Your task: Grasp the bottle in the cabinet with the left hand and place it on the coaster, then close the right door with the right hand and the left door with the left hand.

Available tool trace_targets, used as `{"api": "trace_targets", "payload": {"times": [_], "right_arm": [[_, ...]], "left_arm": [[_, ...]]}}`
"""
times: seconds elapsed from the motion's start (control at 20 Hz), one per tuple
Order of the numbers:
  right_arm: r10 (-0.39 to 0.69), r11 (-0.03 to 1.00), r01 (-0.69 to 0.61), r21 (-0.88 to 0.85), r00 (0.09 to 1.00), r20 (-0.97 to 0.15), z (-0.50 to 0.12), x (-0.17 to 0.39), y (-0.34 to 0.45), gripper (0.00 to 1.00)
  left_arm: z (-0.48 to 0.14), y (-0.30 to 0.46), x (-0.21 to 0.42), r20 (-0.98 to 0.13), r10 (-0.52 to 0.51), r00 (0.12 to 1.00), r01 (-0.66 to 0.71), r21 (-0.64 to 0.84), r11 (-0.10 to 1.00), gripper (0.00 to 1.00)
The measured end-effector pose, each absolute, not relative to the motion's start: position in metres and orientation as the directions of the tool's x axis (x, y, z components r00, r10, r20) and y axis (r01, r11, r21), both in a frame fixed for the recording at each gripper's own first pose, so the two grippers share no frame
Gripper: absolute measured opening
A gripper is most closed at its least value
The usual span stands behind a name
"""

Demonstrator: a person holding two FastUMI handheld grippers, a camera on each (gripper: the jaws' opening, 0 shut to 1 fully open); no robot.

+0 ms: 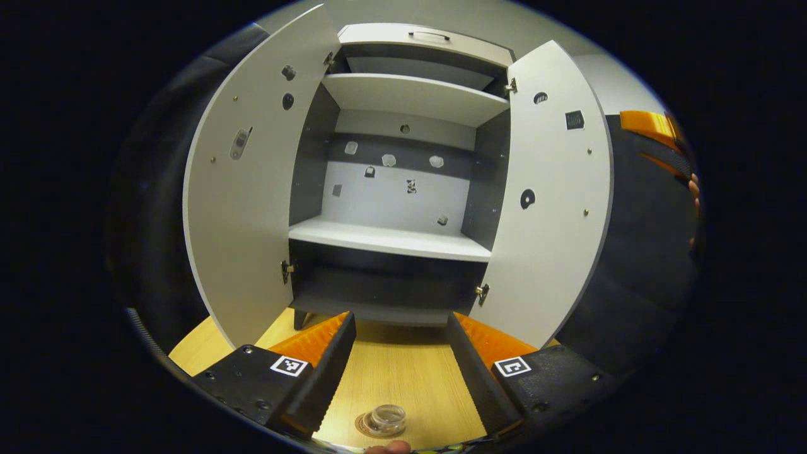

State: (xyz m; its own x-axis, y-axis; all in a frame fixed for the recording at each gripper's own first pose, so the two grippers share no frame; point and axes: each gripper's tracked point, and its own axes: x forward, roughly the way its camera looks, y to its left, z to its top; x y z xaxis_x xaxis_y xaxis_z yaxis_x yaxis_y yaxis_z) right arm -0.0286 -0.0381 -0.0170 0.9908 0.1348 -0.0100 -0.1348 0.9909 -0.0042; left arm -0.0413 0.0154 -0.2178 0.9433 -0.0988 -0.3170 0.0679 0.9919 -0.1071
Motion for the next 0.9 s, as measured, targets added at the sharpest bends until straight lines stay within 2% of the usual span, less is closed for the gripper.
{"api": "trace_targets", "payload": {"times": [0.3,0.5,0.6,0.65,0.8,0.85,0.9], "right_arm": [[0.125,0.992,-0.125,-0.005,0.992,-0.014,-0.019,-0.027,-0.039,0.96],[0.116,0.993,-0.116,0.003,0.993,-0.013,-0.019,-0.027,-0.04,0.96],[0.112,0.994,-0.112,0.006,0.994,-0.013,-0.019,-0.027,-0.04,0.96],[0.111,0.994,-0.111,0.006,0.994,-0.014,-0.02,-0.027,-0.041,0.96],[0.1,0.995,-0.1,0.002,0.995,-0.014,-0.02,-0.026,-0.043,0.96],[0.094,0.996,-0.094,0.003,0.996,-0.014,-0.021,-0.026,-0.043,0.96],[0.088,0.996,-0.088,0.005,0.996,-0.015,-0.021,-0.025,-0.044,0.96]], "left_arm": [[-0.153,0.025,-0.029,-0.205,-0.046,0.978,0.034,-0.065,0.997,0.92],[-0.11,0.022,-0.027,-0.144,-0.047,0.988,0.04,-0.052,0.998,0.91],[-0.097,0.02,-0.025,-0.129,-0.049,0.99,0.042,-0.058,0.997,0.88],[-0.091,0.019,-0.024,-0.125,-0.05,0.991,0.043,-0.061,0.997,0.91],[-0.076,0.018,-0.026,-0.119,-0.05,0.992,0.043,-0.061,0.997,0.91],[-0.071,0.016,-0.026,-0.117,-0.054,0.992,0.047,-0.063,0.997,0.88],[-0.067,0.015,-0.026,-0.116,-0.053,0.992,0.045,-0.065,0.997,0.91]]}}
